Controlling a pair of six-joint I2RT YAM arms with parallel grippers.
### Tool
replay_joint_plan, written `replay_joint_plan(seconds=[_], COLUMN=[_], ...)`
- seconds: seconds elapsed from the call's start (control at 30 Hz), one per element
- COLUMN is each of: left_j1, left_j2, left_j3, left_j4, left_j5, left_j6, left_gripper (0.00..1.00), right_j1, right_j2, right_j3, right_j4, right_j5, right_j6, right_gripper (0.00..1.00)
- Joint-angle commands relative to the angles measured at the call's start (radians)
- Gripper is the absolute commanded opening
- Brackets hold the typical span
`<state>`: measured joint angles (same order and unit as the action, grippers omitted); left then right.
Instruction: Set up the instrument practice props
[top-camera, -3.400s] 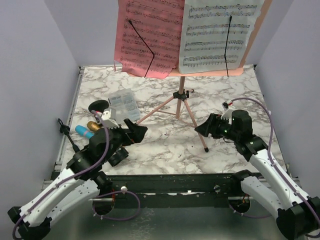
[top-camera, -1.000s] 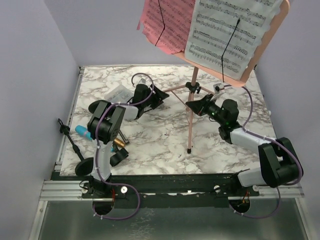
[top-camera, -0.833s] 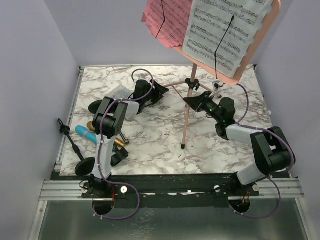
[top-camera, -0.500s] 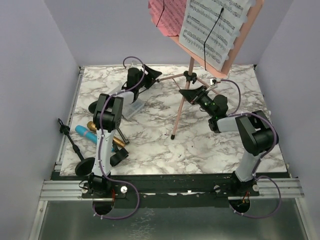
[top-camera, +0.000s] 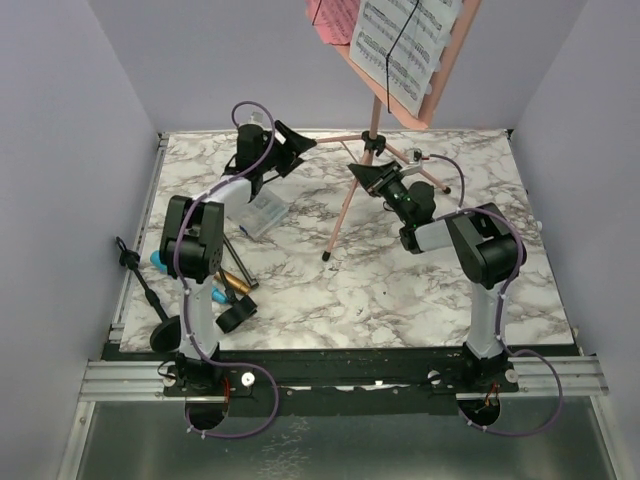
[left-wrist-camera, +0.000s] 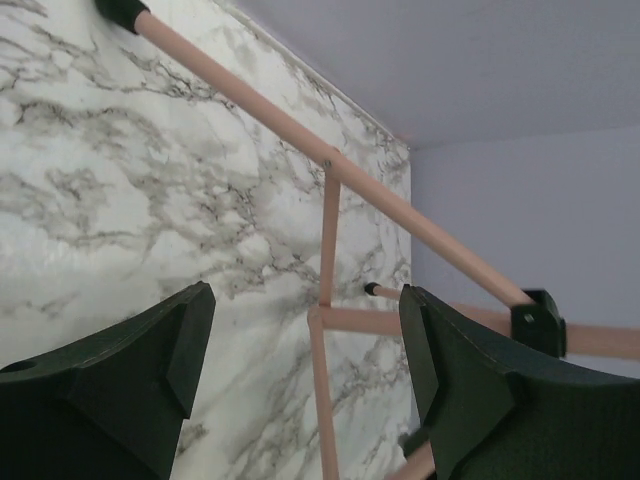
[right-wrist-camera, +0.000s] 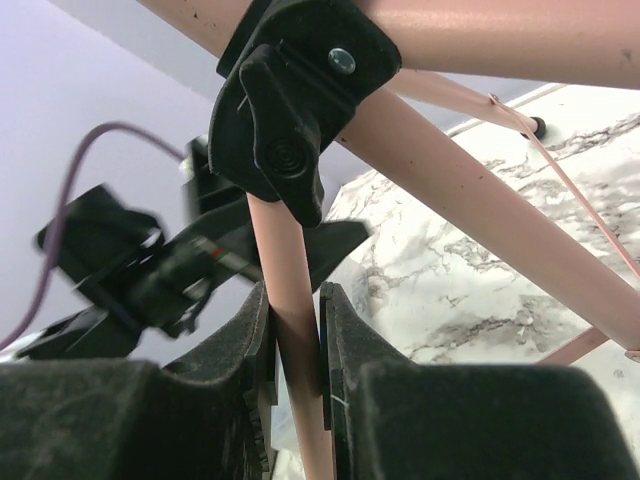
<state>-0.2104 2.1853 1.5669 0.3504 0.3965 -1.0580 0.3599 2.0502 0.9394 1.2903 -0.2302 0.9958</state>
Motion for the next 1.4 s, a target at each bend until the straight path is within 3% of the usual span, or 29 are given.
replay_joint_plan(seconds=[0.0, 0.2, 0.47, 0.67, 0.8, 0.87, 0.97, 1.2, 1.27, 1.37], left_j1=[0.023, 0.05, 0.1, 0.161, 0.276, 0.363, 0.399, 0.389, 0.371, 0.33], left_j2=[-0.263, -0.566, -0.944, -1.12, -1.116, -1.073, -0.999, -0.893, -0.885, -0.862], left_j3=[-0.196, -0.434, -0.596, -0.646, -0.682, -0.702, -0.743, -0.808, -0.818, -0.827], left_j4=[-0.075, -0.174, -0.575, -0.815, -0.86, -0.866, -0.825, -0.721, -0.686, -0.662], left_j5=[0.021, 0.086, -0.025, -0.218, -0.363, -0.357, -0.346, -0.368, -0.379, -0.463], left_j6=[0.004, 0.033, 0.298, 0.394, 0.383, 0.35, 0.29, 0.247, 0.258, 0.265], left_gripper=[0.82, 0.89, 0.95, 0.99, 0.99, 0.99, 0.99, 0.81, 0.71, 0.68], right_j1=[-0.018, -0.015, -0.013, -0.013, -0.013, -0.013, -0.013, -0.014, -0.013, -0.014], right_j2=[0.123, 0.11, -0.002, -0.136, -0.242, -0.303, -0.424, -0.638, -0.703, -0.774], right_j3=[-0.026, -0.023, 0.017, -0.01, -0.026, -0.042, -0.096, -0.19, -0.242, -0.269], right_j4=[-0.321, -0.286, -0.447, -0.553, -0.677, -0.744, -0.814, -1.016, -1.037, -1.095], right_j5=[0.183, 0.091, 0.008, -0.015, -0.04, -0.046, -0.037, -0.081, -0.066, -0.042], right_j6=[0.062, 0.008, -0.054, -0.105, -0.166, -0.208, -0.275, -0.429, -0.448, -0.487], right_gripper=[0.0, 0.02, 0.43, 0.64, 0.83, 0.88, 0.94, 0.96, 0.95, 0.95])
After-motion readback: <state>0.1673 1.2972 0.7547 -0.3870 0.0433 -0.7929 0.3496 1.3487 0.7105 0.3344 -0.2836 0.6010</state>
